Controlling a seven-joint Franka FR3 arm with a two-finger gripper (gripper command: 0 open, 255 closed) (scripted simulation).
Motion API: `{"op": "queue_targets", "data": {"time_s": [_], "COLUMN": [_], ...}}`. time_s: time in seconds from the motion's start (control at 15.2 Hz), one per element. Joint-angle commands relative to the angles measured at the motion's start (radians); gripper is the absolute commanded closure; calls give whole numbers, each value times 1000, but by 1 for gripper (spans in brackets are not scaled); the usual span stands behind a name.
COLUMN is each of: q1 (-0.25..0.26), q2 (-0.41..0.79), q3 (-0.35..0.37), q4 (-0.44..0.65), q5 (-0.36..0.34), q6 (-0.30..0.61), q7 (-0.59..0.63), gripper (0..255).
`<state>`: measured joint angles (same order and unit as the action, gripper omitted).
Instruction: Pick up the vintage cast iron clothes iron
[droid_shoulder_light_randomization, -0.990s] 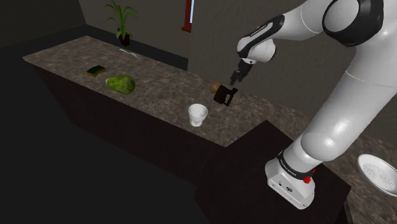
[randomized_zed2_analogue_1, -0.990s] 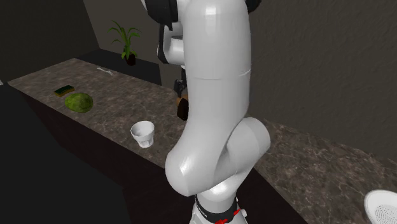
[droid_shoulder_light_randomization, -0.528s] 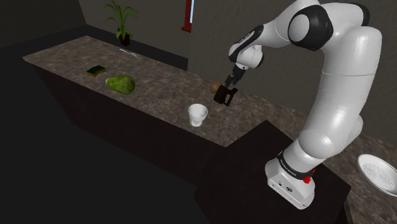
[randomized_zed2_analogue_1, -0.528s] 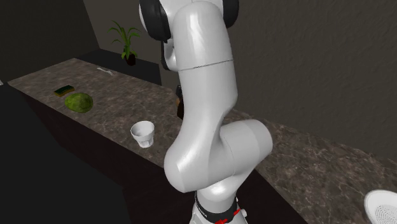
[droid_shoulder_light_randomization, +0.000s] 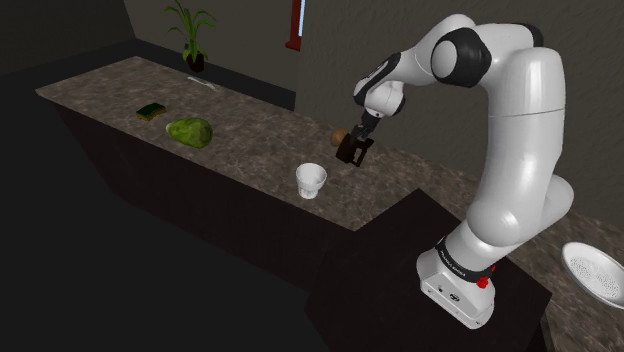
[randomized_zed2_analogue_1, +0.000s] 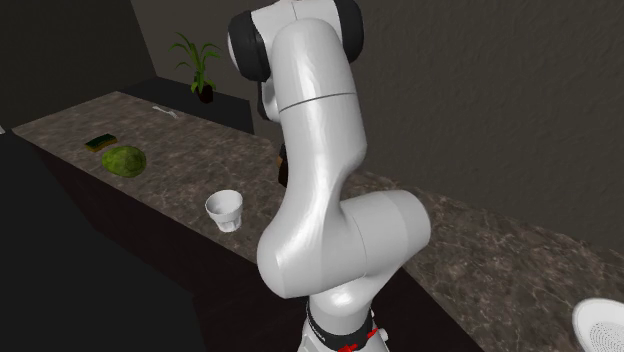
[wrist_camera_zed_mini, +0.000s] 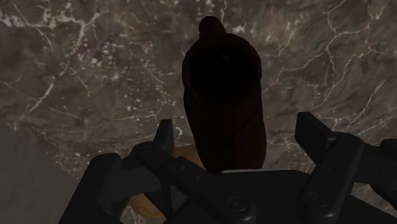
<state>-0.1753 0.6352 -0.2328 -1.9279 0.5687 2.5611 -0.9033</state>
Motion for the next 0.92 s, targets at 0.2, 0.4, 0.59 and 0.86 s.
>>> {"op": "queue_targets", "data": {"time_s": [0.2,0.4,0.59,0.86], "q1": [-14,-16,-16,-14], "q2": [42,43,43,42], "q3": [18,18,18,18], "q4": [15,16,15,15], "q5": [20,20,21,20], "q6": [27,26,27,27], "q7": [-19,-21,-22,-19], "gripper": [0,255,255,255]}}
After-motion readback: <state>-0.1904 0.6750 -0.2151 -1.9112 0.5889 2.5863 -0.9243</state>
